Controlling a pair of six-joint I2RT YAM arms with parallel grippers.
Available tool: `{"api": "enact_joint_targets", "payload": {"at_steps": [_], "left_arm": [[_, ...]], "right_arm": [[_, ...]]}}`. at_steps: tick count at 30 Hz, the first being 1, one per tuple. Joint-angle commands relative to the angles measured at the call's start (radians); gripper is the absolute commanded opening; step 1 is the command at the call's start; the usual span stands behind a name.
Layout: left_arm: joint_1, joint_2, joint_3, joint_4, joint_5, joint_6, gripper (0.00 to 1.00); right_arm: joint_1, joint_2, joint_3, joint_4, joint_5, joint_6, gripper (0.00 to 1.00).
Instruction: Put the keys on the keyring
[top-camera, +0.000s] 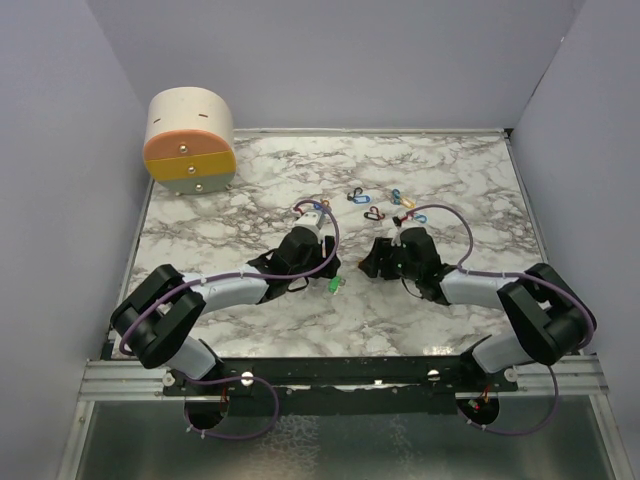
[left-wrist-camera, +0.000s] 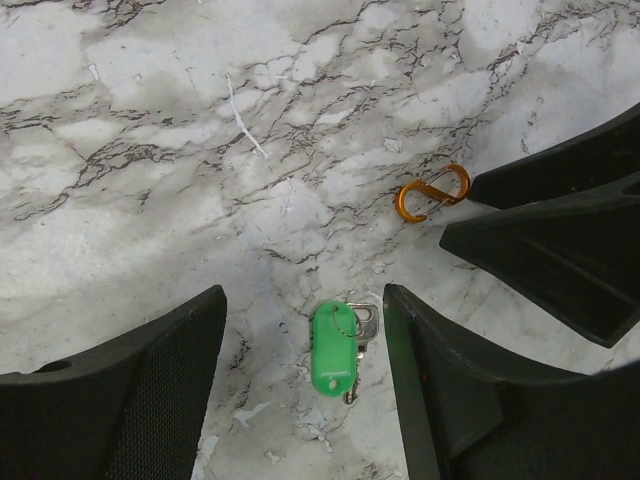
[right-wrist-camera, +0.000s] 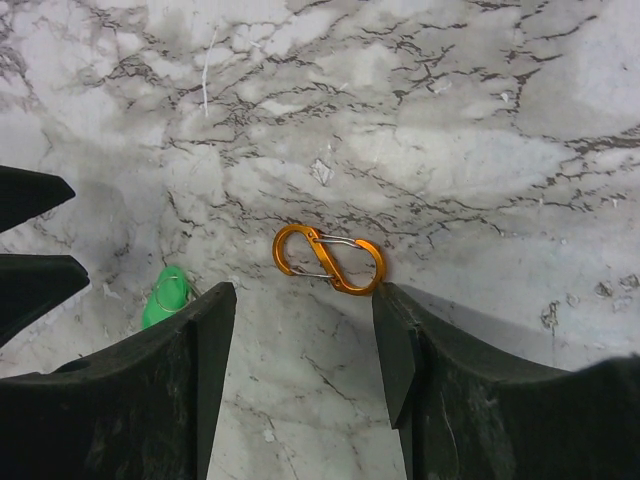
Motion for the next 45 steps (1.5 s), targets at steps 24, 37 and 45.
{"api": "enact_joint_targets", "payload": {"at_steps": [24, 37, 45], "left_arm": [[-0.013, -0.036, -0.051, -0.025, -0.026, 0.021, 0.66], [-0.014, -0.046, -0.065, -0.023, -0.035, 0.017, 0.66], [-0.013, -0.065, -0.073, -0.027, -0.041, 0.017, 0.66]], "right_arm": [[-0.001, -0.045, 0.011, -0.07, 0.051, -0.079, 0.59], [0.017, -0.051, -0.052, 0.003, -0.072, -0.03, 0.59], [0.022, 0.013, -0.042, 0.061, -0.081, -0.006, 0.59]]}}
